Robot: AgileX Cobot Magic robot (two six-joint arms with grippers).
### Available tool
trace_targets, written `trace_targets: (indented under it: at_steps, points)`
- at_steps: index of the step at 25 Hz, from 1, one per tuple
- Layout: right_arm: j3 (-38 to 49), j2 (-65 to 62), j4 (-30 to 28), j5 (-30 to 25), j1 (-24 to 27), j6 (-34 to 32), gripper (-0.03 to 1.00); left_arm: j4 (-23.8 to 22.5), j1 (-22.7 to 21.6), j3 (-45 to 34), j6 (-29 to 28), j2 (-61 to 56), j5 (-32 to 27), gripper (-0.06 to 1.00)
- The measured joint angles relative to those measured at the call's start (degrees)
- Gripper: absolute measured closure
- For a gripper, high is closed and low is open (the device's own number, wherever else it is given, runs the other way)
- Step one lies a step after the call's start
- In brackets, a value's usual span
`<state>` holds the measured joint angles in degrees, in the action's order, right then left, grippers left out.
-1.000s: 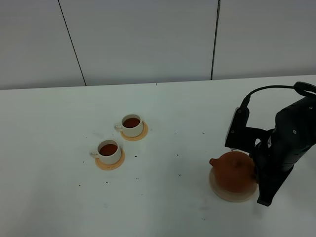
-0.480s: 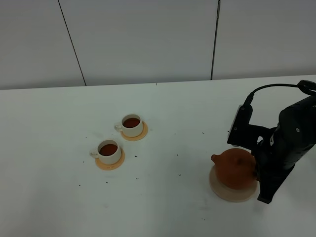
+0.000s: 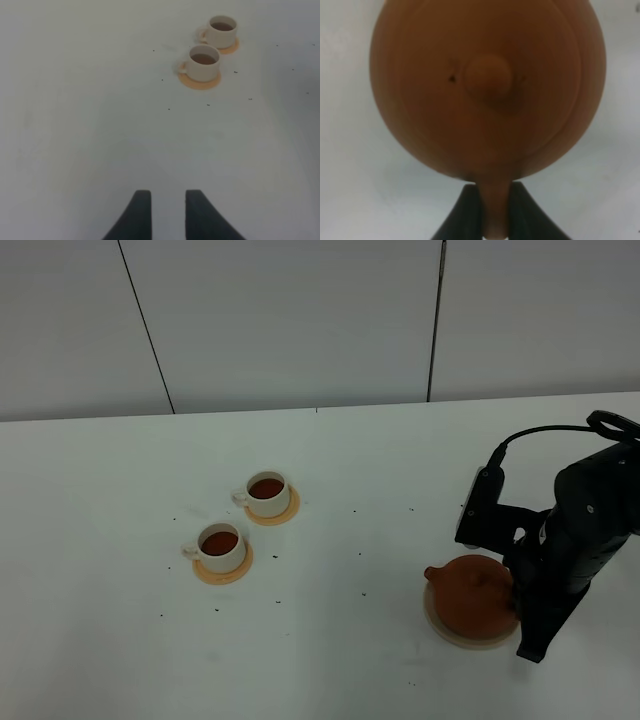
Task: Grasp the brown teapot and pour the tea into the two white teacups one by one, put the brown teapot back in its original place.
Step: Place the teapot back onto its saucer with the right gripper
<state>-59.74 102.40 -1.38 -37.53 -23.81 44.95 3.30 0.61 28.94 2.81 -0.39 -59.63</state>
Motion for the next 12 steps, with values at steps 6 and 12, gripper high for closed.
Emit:
trace_targets:
  at_steps: [6,12]
  points:
    - [0.0,0.0,0.13,0.05,0.0,0.18,0.87,0.0,0.0,0.0,0.0,0.0,0.0,0.7]
    - [0.0,0.0,0.24,0.68,0.0,0.39,0.87,0.0,0.0,0.0,0.0,0.0,0.0,0.7]
